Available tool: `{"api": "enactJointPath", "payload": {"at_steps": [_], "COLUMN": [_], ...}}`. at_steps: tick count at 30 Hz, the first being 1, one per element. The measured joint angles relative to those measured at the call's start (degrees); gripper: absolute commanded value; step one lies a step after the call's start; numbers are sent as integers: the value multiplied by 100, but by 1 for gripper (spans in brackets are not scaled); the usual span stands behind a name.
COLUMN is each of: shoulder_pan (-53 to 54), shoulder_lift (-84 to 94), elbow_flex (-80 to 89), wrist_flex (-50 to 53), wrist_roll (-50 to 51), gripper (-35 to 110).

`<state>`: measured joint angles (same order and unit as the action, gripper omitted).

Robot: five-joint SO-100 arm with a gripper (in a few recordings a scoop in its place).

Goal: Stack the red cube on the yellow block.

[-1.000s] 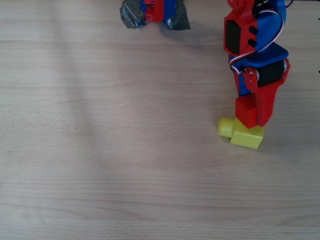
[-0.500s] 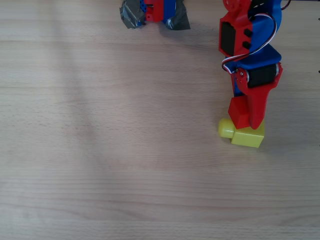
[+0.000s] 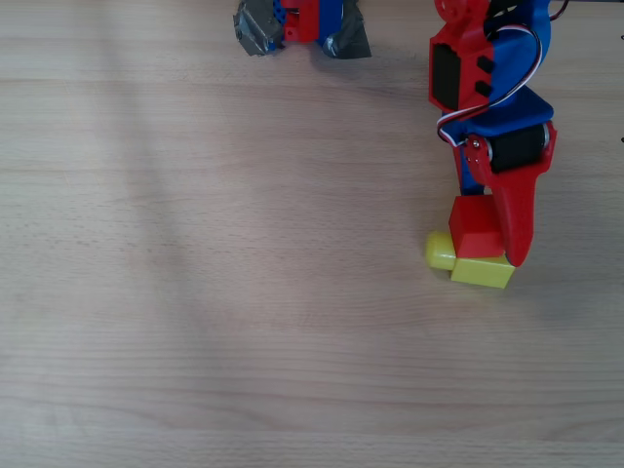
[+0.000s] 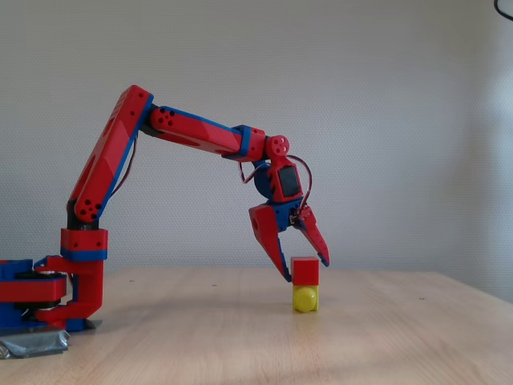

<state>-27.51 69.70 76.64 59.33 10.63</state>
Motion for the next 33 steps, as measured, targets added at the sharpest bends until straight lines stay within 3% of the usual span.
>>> {"api": "enactJointPath", "payload": {"at_steps": [33], "shoulder_pan": [0], "shoulder_lift": [35], "elbow_flex": [-9], "wrist_flex": [439], "wrist_roll": [62], "gripper": [40]}}
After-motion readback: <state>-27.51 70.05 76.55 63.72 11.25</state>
